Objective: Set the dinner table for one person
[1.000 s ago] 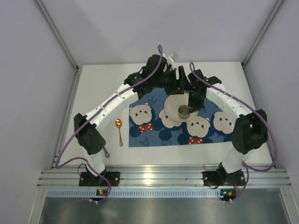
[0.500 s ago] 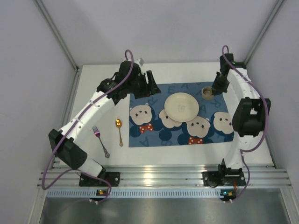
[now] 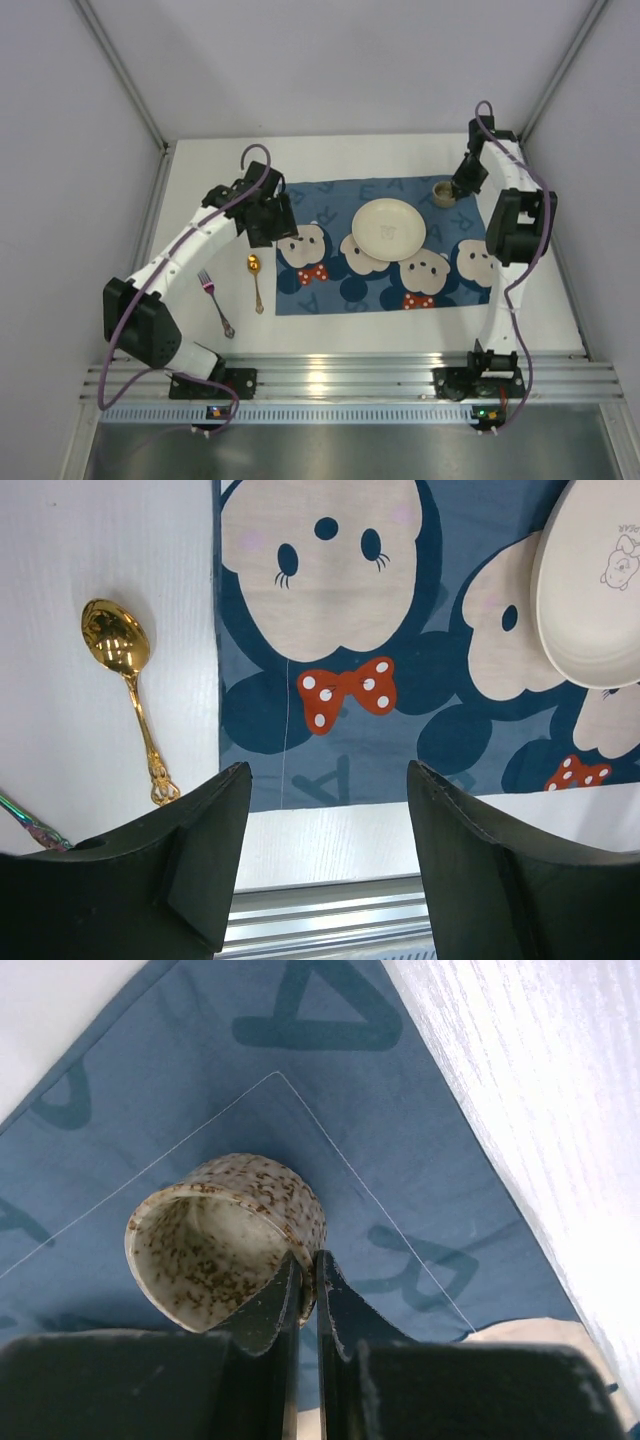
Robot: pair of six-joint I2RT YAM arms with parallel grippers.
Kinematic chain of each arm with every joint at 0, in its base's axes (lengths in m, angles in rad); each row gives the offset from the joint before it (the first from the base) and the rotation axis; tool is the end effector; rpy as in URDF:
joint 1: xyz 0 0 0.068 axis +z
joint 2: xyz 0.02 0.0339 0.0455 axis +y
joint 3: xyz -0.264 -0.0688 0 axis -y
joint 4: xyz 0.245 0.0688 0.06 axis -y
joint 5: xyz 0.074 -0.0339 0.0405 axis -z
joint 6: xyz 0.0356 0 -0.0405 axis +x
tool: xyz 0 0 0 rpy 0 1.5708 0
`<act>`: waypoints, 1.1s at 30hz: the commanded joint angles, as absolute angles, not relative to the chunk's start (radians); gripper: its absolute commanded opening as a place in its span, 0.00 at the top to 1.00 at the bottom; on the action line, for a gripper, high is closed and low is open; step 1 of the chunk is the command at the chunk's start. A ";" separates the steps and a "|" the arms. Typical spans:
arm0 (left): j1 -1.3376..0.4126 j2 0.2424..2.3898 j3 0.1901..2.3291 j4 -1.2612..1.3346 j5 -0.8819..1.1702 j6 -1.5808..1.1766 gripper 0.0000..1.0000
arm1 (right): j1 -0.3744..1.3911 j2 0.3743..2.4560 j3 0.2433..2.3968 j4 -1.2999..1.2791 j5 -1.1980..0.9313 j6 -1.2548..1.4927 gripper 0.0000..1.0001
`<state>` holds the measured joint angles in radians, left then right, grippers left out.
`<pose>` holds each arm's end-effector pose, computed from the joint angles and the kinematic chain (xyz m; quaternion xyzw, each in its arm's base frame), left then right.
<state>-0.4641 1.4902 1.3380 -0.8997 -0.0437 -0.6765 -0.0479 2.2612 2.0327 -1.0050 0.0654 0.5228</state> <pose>0.2729 -0.1348 0.3037 -0.1080 0.9603 -0.1207 0.2273 0.4759 -0.0251 0.2166 0.2826 0.9439 0.0081 0.1706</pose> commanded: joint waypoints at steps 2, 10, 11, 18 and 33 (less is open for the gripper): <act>-0.442 1.434 1.321 -0.920 -0.063 -0.660 0.31 | -0.044 2.283 2.039 -0.954 0.054 0.577 1.00; -0.400 1.460 1.304 -0.922 -0.058 -0.649 0.32 | -0.037 2.261 1.993 -0.943 0.043 0.563 0.35; -0.391 1.466 1.304 -0.930 -0.061 -0.646 0.32 | -0.037 2.252 1.993 -0.945 0.041 0.560 0.25; -0.331 1.496 1.255 -0.994 -0.162 -0.656 0.34 | -0.037 2.086 2.028 -0.995 0.025 0.561 0.13; -0.307 1.635 1.085 -0.844 -0.212 -0.634 0.42 | -0.054 1.412 1.421 -1.014 -0.104 0.561 0.08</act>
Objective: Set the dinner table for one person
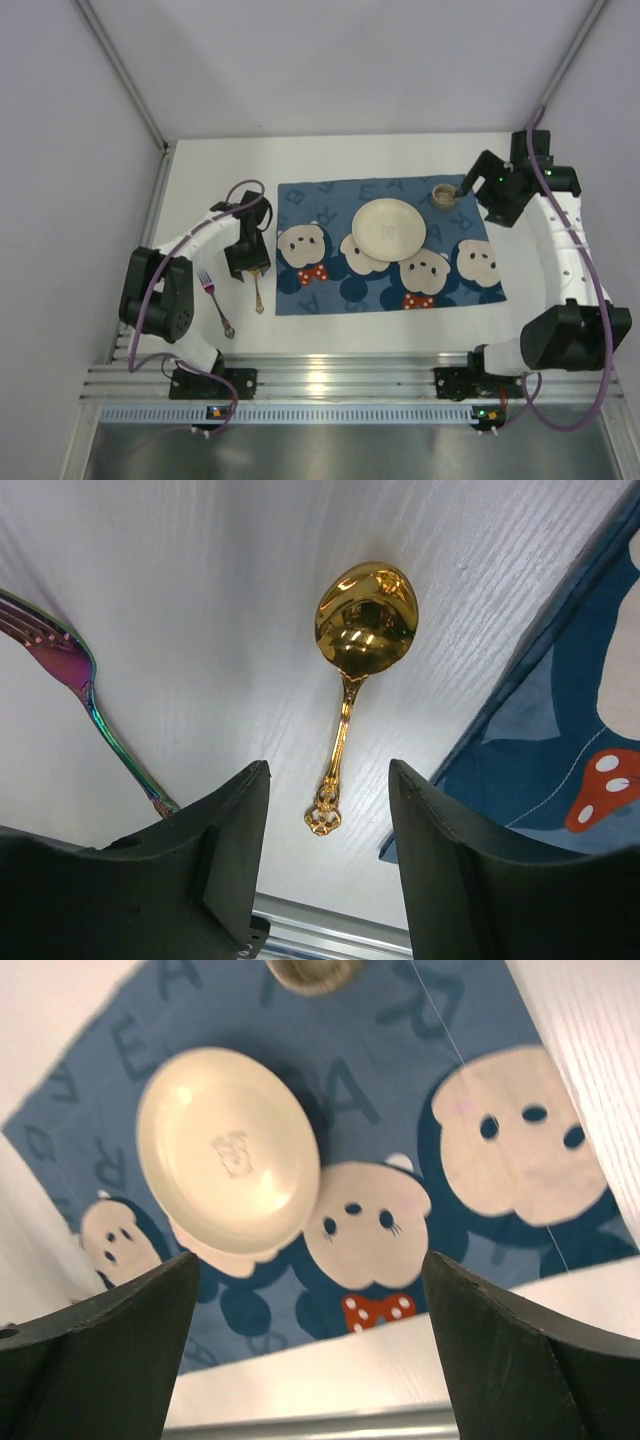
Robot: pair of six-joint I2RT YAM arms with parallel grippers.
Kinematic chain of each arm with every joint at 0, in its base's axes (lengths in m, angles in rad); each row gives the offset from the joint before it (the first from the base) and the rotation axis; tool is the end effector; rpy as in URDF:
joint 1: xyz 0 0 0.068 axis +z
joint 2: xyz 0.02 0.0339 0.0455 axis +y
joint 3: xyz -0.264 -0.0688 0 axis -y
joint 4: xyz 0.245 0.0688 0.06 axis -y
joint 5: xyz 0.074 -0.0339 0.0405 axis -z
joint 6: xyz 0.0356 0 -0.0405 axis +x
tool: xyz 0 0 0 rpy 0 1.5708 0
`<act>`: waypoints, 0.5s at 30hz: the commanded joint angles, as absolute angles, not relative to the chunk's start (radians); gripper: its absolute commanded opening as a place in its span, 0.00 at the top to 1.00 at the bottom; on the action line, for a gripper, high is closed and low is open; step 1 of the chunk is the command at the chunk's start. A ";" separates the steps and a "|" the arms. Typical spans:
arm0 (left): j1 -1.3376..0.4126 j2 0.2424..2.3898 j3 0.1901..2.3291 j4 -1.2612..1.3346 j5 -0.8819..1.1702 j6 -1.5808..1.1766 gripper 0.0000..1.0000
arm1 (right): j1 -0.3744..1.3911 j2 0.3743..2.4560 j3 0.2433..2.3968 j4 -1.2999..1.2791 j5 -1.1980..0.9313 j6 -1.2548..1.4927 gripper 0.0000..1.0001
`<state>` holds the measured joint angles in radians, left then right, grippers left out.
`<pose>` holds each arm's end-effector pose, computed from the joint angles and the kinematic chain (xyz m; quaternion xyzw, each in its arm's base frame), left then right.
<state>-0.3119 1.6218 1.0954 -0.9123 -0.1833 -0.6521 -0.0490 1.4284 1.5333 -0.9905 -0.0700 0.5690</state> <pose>0.2778 -0.0828 0.1979 -0.1742 0.9783 0.0505 0.1006 0.2890 -0.0117 0.3754 0.2751 0.9003 0.1182 0.3160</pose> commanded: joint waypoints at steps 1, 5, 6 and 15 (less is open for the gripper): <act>-0.307 1.641 1.081 -0.836 -0.209 -0.632 0.44 | -0.054 1.369 1.398 -1.014 -0.100 0.555 0.08; -0.307 1.660 1.048 -0.764 -0.187 -0.615 0.48 | -0.055 1.284 1.298 -1.029 -0.084 0.534 0.08; -0.307 1.673 1.043 -0.750 -0.190 -0.618 0.49 | -0.055 1.261 1.287 -1.034 -0.083 0.531 0.08; -0.305 1.716 0.967 -0.683 -0.210 -0.646 0.62 | -0.064 1.193 1.230 -1.075 -0.048 0.494 0.09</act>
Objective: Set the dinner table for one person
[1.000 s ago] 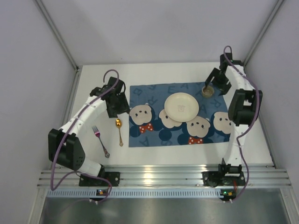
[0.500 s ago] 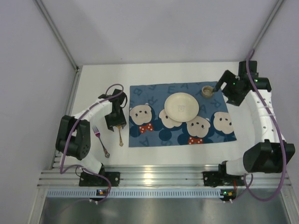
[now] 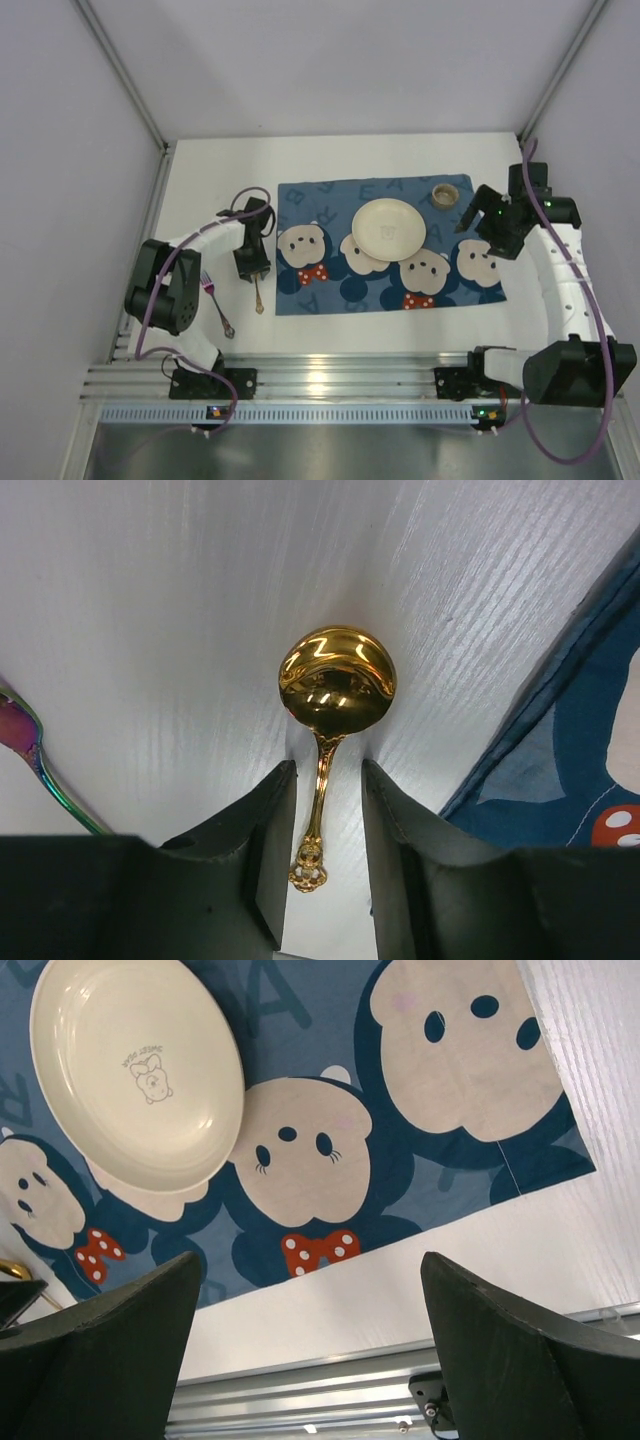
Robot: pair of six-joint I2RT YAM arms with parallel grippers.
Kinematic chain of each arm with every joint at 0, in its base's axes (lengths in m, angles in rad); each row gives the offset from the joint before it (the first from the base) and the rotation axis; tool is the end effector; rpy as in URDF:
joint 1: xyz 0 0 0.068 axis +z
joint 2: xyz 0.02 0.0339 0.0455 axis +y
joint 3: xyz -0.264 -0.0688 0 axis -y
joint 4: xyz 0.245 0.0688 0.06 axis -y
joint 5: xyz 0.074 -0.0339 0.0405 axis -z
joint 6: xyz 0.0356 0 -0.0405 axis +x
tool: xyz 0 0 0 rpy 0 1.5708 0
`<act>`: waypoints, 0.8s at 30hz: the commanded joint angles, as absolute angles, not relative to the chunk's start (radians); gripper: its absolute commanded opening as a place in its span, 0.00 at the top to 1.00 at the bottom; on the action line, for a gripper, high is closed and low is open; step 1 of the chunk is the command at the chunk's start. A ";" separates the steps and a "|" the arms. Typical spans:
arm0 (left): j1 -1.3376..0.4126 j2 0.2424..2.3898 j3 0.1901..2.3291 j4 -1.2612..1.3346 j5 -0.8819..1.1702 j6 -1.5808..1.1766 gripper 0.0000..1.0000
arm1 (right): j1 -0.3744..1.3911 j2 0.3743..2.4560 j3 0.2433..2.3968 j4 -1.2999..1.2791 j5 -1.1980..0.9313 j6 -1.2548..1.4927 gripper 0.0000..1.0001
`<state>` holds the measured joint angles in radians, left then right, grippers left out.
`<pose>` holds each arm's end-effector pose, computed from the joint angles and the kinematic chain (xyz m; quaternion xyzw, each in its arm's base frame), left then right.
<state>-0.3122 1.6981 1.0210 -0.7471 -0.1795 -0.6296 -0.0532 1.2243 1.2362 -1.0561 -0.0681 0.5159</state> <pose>0.2855 -0.0855 0.1608 -0.1635 0.9798 0.0466 0.1056 0.2295 -0.0098 0.3300 0.2624 0.9287 0.0916 0.2456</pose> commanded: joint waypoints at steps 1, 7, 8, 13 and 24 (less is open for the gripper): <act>-0.305 1.720 0.953 -0.669 -0.213 -0.649 0.62 | -0.064 1.190 1.229 -1.077 -0.049 0.492 0.09; -0.305 1.729 0.893 -0.626 -0.227 -0.664 0.84 | -0.064 1.189 1.213 -1.084 -0.043 0.488 0.10; -0.305 1.724 0.881 -0.605 -0.229 -0.666 0.86 | -0.064 1.189 1.213 -1.085 -0.043 0.488 0.11; -0.304 1.736 0.825 -0.561 -0.245 -0.666 1.00 | -0.063 1.193 1.232 -1.104 -0.040 0.480 0.11; -0.305 1.648 1.089 -0.758 -0.264 -0.635 1.00 | -0.063 1.172 1.273 -1.124 -0.086 0.500 0.12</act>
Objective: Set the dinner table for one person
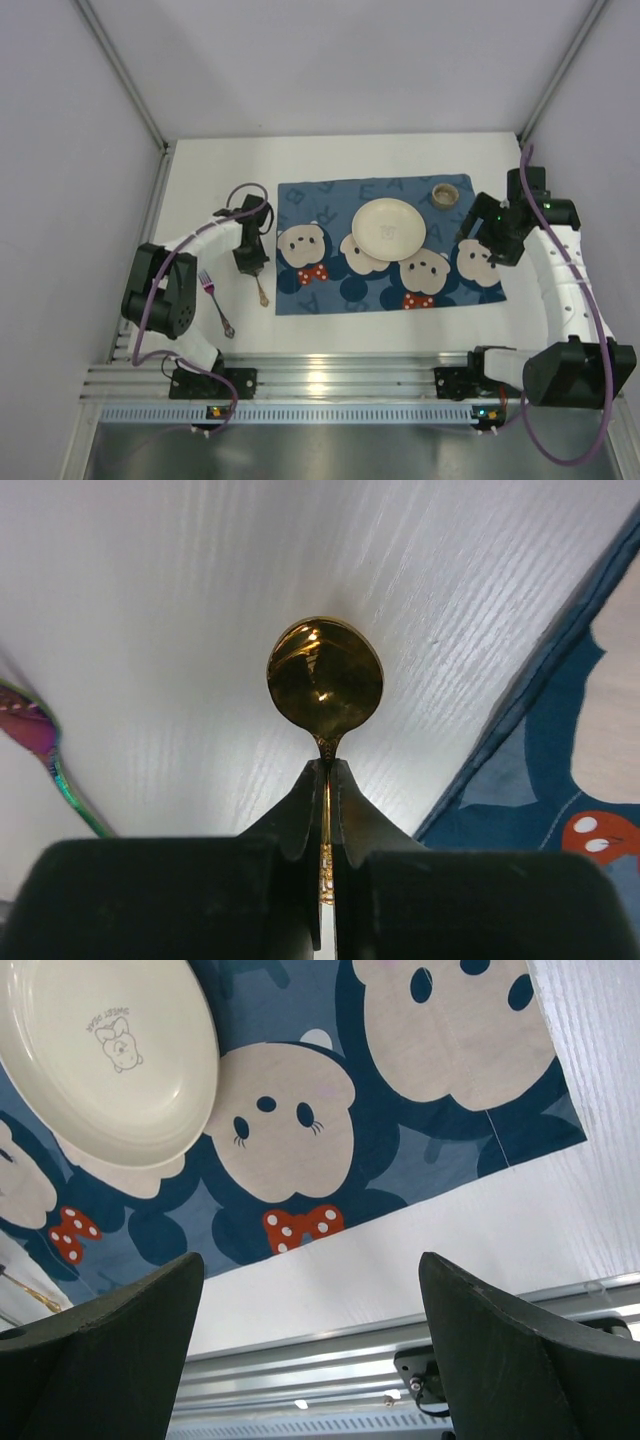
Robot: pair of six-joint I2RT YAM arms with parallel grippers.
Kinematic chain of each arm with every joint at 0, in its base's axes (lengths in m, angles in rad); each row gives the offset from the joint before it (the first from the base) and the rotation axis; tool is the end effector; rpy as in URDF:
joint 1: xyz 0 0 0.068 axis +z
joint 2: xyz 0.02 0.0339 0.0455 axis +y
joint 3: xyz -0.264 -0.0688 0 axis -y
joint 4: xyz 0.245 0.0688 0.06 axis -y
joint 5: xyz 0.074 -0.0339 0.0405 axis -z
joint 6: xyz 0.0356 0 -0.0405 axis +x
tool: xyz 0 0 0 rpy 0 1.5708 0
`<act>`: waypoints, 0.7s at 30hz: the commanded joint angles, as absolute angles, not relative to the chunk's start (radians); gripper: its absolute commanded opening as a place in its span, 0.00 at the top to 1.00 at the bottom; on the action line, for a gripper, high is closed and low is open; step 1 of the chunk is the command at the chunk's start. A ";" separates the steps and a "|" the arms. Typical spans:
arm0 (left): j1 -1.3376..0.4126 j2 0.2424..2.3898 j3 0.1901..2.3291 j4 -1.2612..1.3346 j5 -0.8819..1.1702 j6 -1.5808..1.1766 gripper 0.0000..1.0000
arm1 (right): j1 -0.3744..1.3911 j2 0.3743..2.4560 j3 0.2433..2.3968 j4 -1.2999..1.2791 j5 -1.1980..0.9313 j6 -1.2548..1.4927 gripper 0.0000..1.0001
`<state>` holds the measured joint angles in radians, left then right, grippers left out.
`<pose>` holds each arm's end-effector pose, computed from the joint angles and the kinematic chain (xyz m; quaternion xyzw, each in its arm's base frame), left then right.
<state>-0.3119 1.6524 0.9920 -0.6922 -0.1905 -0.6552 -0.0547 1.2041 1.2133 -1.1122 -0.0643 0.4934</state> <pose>0.2832 -0.0842 0.1673 -0.1792 0.9732 0.0333 0.1399 0.2190 -0.0097 0.3244 0.2560 0.9380 0.0809 0.2193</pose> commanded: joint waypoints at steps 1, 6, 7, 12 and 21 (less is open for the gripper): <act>-0.305 1.644 1.164 -0.796 -0.264 -0.631 1.00 | -0.063 1.172 1.285 -1.126 -0.087 0.502 0.11; -0.322 1.661 1.379 -0.880 -0.218 -0.641 1.00 | -0.058 1.174 1.319 -1.132 -0.116 0.509 0.12; -0.328 1.664 1.437 -0.887 -0.207 -0.647 1.00 | -0.057 1.173 1.330 -1.137 -0.121 0.511 0.12; -0.400 1.729 1.630 -0.885 -0.123 -0.701 1.00 | -0.045 1.164 1.341 -1.132 -0.194 0.528 0.11; -0.623 1.917 1.922 -0.721 0.121 -0.751 1.00 | 0.083 1.173 1.246 -0.888 -0.555 0.560 0.10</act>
